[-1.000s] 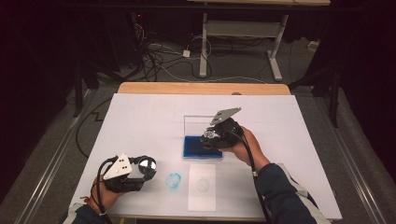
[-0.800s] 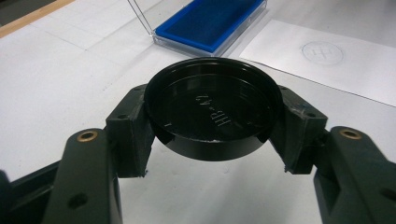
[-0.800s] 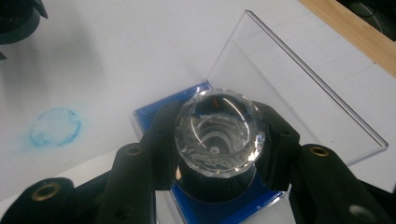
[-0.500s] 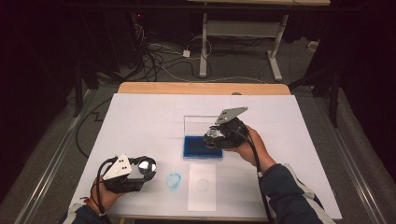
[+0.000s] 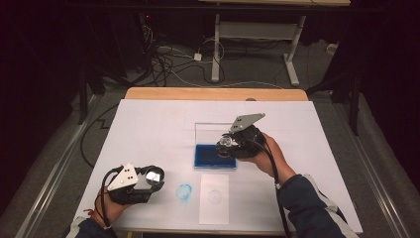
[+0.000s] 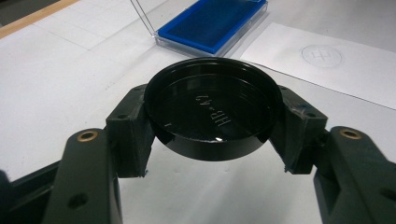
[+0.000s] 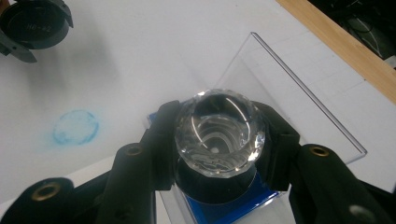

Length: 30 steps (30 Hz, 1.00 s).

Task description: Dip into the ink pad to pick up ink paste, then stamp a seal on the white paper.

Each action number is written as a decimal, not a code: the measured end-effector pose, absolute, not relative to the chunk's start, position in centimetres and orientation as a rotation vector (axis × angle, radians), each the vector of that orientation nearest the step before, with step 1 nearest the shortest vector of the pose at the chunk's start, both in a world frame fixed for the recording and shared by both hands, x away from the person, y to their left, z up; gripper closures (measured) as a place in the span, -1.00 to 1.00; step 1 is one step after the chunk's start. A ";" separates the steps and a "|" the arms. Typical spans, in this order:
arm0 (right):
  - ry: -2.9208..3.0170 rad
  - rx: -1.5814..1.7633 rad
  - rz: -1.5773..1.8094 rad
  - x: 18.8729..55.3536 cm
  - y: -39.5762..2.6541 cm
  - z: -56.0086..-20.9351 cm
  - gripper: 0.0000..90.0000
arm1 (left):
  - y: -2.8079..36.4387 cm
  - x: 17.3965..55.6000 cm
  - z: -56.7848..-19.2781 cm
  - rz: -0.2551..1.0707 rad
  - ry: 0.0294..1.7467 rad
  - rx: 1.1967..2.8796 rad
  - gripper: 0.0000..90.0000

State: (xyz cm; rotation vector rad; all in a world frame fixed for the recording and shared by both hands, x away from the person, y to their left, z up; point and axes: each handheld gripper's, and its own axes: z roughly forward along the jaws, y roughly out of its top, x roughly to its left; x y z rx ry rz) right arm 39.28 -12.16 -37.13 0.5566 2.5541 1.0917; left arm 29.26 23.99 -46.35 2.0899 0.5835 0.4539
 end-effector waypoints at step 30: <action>2.557 0.407 1.171 34.3 -12.3 -34.3 0.26 | 23.3 28.8 -46.3 0.464 0.585 2.121 -0.19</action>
